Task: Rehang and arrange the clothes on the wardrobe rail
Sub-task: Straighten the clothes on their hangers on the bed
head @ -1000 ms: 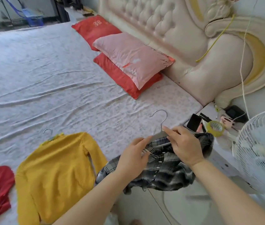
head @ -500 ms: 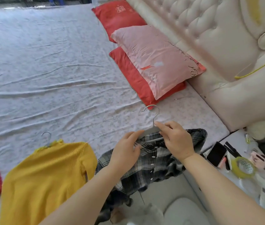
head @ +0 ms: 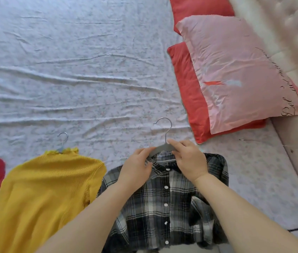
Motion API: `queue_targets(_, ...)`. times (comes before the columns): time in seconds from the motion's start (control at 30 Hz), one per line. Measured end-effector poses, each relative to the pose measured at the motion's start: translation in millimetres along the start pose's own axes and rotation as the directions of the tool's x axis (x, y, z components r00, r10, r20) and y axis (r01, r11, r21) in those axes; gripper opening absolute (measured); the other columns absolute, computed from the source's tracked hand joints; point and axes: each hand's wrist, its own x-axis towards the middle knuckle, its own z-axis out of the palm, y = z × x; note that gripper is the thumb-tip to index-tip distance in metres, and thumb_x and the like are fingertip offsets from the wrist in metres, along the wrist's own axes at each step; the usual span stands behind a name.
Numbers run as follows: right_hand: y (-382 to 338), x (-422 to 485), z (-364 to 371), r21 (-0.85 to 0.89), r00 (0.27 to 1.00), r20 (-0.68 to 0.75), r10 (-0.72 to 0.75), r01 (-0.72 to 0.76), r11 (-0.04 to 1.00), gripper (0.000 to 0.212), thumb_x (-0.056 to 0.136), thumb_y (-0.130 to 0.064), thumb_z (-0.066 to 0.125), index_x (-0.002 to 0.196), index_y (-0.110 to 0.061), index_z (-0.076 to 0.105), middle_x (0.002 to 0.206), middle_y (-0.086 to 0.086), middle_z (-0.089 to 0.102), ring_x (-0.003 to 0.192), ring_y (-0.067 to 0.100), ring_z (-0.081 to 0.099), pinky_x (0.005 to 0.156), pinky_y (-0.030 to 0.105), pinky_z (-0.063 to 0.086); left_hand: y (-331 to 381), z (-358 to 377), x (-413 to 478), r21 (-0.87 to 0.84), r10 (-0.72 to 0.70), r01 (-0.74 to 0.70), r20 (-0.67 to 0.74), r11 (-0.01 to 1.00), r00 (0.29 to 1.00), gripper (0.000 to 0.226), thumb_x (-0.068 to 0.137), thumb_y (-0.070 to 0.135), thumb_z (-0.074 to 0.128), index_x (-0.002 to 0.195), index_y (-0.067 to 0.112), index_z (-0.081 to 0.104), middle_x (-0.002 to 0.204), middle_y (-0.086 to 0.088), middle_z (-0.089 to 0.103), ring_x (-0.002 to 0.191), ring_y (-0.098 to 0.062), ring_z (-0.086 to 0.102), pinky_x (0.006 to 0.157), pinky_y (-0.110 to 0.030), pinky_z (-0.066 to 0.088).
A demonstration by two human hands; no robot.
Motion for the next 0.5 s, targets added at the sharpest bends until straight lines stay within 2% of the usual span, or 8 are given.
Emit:
queue_targets(0.07,9.6,19.0,20.2,-0.017,0.998,0.042,0.056,-0.056,0.998,0.041,0.078,-0.004,0.068,0.116,-0.018,0.064,0.09,0.007,0.061,0.084,0.031,0.058,0.055,0.037,0.048,-9.8,4.3,19.6,0.039,-0.059,0.059,0.009,0.997,0.998,0.049,0.093,0.017,0.049,0.139,0.026,0.035,0.137,0.001,0.041,0.116,-0.018,0.046,0.086,-0.021,0.037)
queue_targets(0.13,16.3,35.1,40.1,-0.075,0.98,0.131,0.152,-0.143,0.987,0.04,0.087,-0.008,0.059,0.126,-0.019,0.056,0.109,0.007,0.057,0.103,0.03,0.049,0.072,0.039,0.046,-21.3,9.3,34.7,0.066,-0.129,0.127,0.021,0.99,0.991,0.051,0.093,0.017,0.049,0.14,0.024,0.032,0.141,-0.001,0.037,0.119,-0.021,0.045,0.091,-0.026,0.038)
queue_targets(0.23,18.1,37.3,60.9,-0.064,0.942,0.266,0.203,-0.193,0.979,0.038,0.091,-0.012,0.054,0.129,-0.018,0.051,0.121,0.005,0.051,0.113,0.026,0.042,0.086,0.035,0.041,-34.5,18.1,41.9,0.069,-0.221,0.218,0.033,0.973,0.975,0.054,0.092,0.017,0.051,0.142,0.021,0.03,0.144,-0.003,0.034,0.124,-0.02,0.042,0.098,-0.03,0.037)
queue_targets(0.37,14.1,9.7,71.2,-0.047,0.899,0.4,0.18,-0.176,0.983,0.041,0.095,-0.021,0.049,0.135,-0.018,0.044,0.129,0.002,0.046,0.121,0.022,0.038,0.096,0.032,0.039,-43.7,26.9,31.7,0.087,-0.271,0.265,0.054,0.96,0.961,0.056,0.091,0.018,0.052,0.142,0.022,0.029,0.143,-0.003,0.034,0.126,-0.02,0.04,0.101,-0.032,0.037)
queue_targets(0.5,8.3,-10.1,63.7,-0.071,0.868,0.469,0.166,-0.15,0.986,0.044,0.096,-0.025,0.046,0.139,-0.019,0.037,0.134,0.0,0.041,0.121,0.019,0.038,0.097,0.031,0.039,-41.3,21.0,16.5,0.11,-0.297,0.291,0.04,0.95,0.954,0.053,0.092,0.022,0.051,0.141,0.02,0.031,0.144,-0.002,0.035,0.131,-0.02,0.035,0.104,-0.034,0.035)
